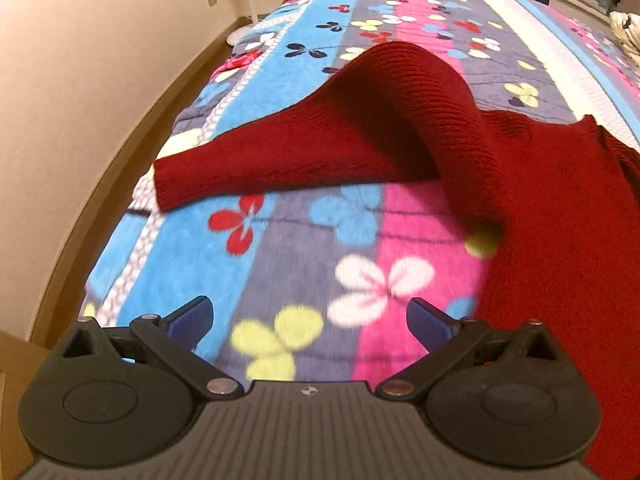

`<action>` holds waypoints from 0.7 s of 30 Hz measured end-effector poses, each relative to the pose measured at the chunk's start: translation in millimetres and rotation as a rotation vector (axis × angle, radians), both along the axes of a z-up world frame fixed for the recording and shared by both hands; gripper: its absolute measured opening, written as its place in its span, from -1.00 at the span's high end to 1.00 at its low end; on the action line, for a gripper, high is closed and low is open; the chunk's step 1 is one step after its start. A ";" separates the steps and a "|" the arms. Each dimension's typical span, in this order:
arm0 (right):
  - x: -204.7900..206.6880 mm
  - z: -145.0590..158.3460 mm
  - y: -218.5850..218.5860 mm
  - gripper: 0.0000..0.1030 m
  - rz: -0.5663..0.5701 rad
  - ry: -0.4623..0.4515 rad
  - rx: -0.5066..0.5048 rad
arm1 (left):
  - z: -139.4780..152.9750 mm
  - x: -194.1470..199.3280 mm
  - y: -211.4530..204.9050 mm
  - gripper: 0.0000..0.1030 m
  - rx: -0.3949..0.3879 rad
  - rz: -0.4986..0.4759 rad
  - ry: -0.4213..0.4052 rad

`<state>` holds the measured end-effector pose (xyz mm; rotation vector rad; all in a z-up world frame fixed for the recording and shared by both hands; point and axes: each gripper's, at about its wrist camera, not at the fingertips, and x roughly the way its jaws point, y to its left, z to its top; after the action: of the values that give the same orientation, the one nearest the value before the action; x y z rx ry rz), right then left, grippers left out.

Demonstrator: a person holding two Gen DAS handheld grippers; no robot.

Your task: Fold small clothes

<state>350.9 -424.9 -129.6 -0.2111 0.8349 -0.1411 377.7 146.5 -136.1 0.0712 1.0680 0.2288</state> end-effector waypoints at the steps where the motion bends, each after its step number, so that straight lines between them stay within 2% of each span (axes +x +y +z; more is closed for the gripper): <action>1: 11.1 -8.0 2.1 -0.57 0.044 0.023 0.000 | -4.5 5.3 -0.3 -0.99 0.008 0.001 0.005; 3: 32.7 -14.5 11.3 -0.55 0.091 0.011 -0.045 | -13.9 18.1 0.2 -0.99 0.025 0.004 0.018; 5: 42.6 -8.3 13.5 -0.30 0.124 -0.036 -0.026 | -21.8 27.8 -1.7 -0.99 0.040 0.008 0.029; 6: 50.9 -5.8 10.0 0.67 0.144 -0.035 0.015 | -25.1 32.1 -1.9 -0.99 0.043 0.011 0.033; 7: 60.8 -2.7 3.6 0.91 0.122 -0.029 0.033 | -27.2 35.3 -1.5 -0.99 0.044 0.015 0.035; 9: 77.3 -2.6 -17.5 0.91 0.027 -0.068 0.035 | -29.8 40.4 -0.2 -0.99 0.046 0.027 0.033; 10: 85.2 -2.7 -31.2 0.91 -0.054 -0.074 0.005 | -31.0 42.3 1.4 -0.99 0.048 0.036 0.031; 11: 96.5 -5.2 -51.7 1.00 -0.204 -0.065 -0.049 | -31.3 43.7 2.6 -0.99 0.049 0.046 0.028; 12: 102.7 -6.1 -69.5 1.00 -0.328 -0.078 -0.092 | -31.9 45.2 5.0 -0.99 0.047 0.058 0.026; 13: 105.4 -5.8 -89.5 1.00 -0.399 -0.084 -0.070 | -32.3 46.1 6.8 -0.99 0.043 0.063 0.027; 15: 106.4 -9.7 -113.4 1.00 -0.402 -0.025 0.069 | -33.2 46.6 9.2 -0.99 0.043 0.064 0.029; 17: 93.5 -7.0 -114.0 0.92 -0.397 -0.054 0.091 | -34.4 47.4 11.1 -0.99 0.051 0.057 0.023; 18: 83.9 -4.0 -108.3 0.80 -0.370 -0.075 0.094 | -34.9 48.1 12.3 -0.99 0.054 0.059 0.019; 19: 73.2 -2.9 -101.3 0.48 -0.332 -0.088 0.118 | -35.8 49.3 14.1 -0.99 0.058 0.064 0.018; 20: 60.2 -1.9 -92.2 0.26 -0.281 -0.104 0.157 | -36.8 50.9 16.7 -0.99 0.059 0.070 0.017; 21: 51.8 -0.6 -83.5 -0.10 -0.241 -0.112 0.174 | -37.8 52.8 20.5 -0.99 0.056 0.079 0.016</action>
<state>402.7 -508.4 -130.2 0.0614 0.7541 -0.3018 430.5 167.0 -173.9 0.0813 1.0817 0.3301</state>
